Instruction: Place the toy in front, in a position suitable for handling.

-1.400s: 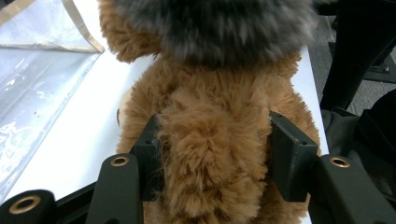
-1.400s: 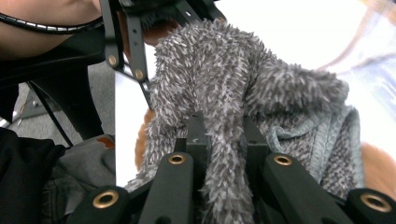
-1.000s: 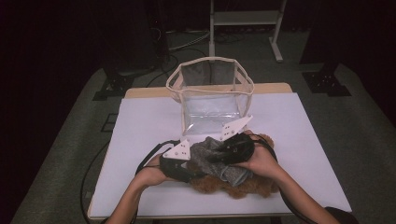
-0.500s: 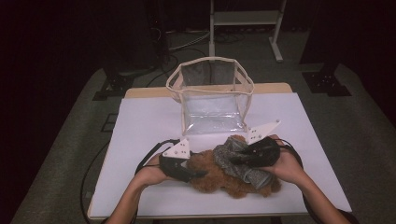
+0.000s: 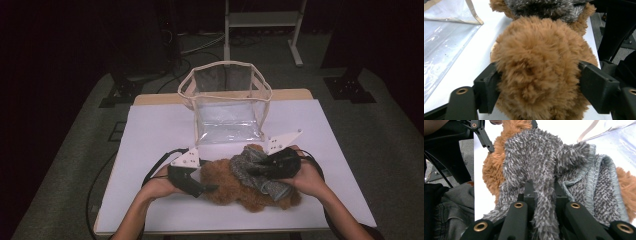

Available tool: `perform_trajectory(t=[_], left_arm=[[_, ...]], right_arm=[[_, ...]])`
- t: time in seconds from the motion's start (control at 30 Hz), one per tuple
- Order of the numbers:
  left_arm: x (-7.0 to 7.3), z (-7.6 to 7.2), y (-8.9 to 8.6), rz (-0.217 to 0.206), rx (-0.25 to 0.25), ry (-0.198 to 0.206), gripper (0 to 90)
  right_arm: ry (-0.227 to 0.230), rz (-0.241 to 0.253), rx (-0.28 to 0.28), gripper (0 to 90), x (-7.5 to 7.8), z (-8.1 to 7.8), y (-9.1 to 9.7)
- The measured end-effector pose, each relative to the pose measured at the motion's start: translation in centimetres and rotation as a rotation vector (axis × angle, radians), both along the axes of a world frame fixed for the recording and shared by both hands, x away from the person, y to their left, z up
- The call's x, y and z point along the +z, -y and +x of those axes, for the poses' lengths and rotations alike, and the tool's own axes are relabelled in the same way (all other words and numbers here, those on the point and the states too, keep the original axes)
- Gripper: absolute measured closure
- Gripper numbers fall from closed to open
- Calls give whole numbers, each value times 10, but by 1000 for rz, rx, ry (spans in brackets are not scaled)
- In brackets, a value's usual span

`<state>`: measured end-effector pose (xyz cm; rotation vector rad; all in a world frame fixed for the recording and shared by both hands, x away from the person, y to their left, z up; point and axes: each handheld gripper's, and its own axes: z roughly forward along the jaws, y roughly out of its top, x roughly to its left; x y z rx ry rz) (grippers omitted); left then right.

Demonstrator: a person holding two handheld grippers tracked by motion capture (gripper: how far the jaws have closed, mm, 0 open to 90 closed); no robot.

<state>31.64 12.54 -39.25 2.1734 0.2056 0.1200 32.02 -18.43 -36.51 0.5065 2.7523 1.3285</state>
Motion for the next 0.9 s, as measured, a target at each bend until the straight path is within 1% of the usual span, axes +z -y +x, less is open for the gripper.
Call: perform_trajectory(t=[0.1, 0.23, 0.27, 0.37, 0.5, 0.6, 0.63, 0.7, 0.77, 0.8, 0.9], left_arm=[[-5, 1, -2, 7, 5, -11, 178], [-11, 3, -3, -8, 11, -27, 135], [-13, 3, -3, -11, 12, -33, 116], [-19, 4, -1, -1, 0, -51, 83], [-26, 3, 3, 5, 5, -75, 43], [-30, 3, 7, -6, 10, -79, 40], [-30, 3, 8, -10, 12, -76, 45], [-29, 2, 9, -20, 20, -72, 123], [-27, 0, 8, -30, 25, -46, 219], [-26, -1, 8, -28, 25, -33, 252], [-19, -3, 8, -36, 40, 16, 315]], right_arm=[[-2, 3, -3, 781, -1, 1, 1], [-10, 10, -4, 781, -2, 1, 2], [-11, 11, -4, 781, -2, 1, 2], [-12, 11, -3, 781, -2, 1, 2], [-11, 15, -3, 781, -2, 2, 3], [-12, 16, -4, 781, -3, 2, 3], [-13, 15, -6, 781, -3, 2, 3], [-12, 9, -9, 781, -3, 2, 2], [-16, 5, -9, 781, -3, 3, 0], [-22, -3, -9, 781, -3, 3, -1], [-17, -12, -8, 780, -1, 3, -6]])
